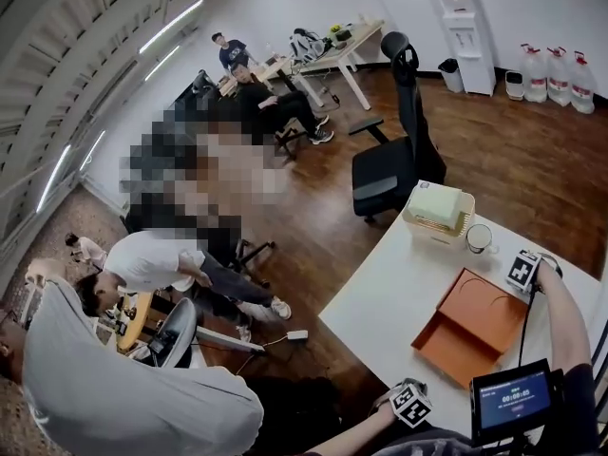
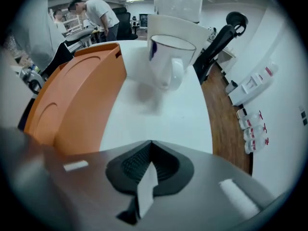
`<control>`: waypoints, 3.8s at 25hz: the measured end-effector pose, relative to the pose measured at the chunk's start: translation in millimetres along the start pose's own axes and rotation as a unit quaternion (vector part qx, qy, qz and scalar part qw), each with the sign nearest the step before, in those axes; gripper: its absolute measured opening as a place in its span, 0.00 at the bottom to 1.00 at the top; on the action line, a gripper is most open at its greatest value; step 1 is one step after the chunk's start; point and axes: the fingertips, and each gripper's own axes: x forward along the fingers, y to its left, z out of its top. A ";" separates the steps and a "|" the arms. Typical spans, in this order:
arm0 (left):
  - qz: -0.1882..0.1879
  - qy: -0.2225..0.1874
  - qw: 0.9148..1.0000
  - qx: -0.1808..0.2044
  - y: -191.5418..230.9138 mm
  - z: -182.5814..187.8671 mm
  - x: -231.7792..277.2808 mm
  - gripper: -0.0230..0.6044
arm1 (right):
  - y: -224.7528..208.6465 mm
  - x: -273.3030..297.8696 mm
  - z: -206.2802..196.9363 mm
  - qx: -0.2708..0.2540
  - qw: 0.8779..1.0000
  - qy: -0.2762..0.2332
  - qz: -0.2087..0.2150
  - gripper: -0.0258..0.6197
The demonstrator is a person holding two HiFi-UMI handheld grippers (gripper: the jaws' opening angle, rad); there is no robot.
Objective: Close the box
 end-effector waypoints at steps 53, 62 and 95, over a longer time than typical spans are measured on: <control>-0.135 -0.018 0.988 -0.078 1.1 76.7 -7.9 0.06 | 2.5 13.5 13.3 -0.090 0.992 0.079 -0.036 0.04; -0.157 -0.013 0.983 -0.090 -6.8 85.7 -7.3 0.06 | 1.8 7.4 17.0 -0.098 0.992 0.067 -0.031 0.04; -0.211 0.084 0.971 -0.082 20.4 87.0 -5.2 0.06 | 9.4 9.6 16.7 -0.146 0.985 0.081 -0.043 0.04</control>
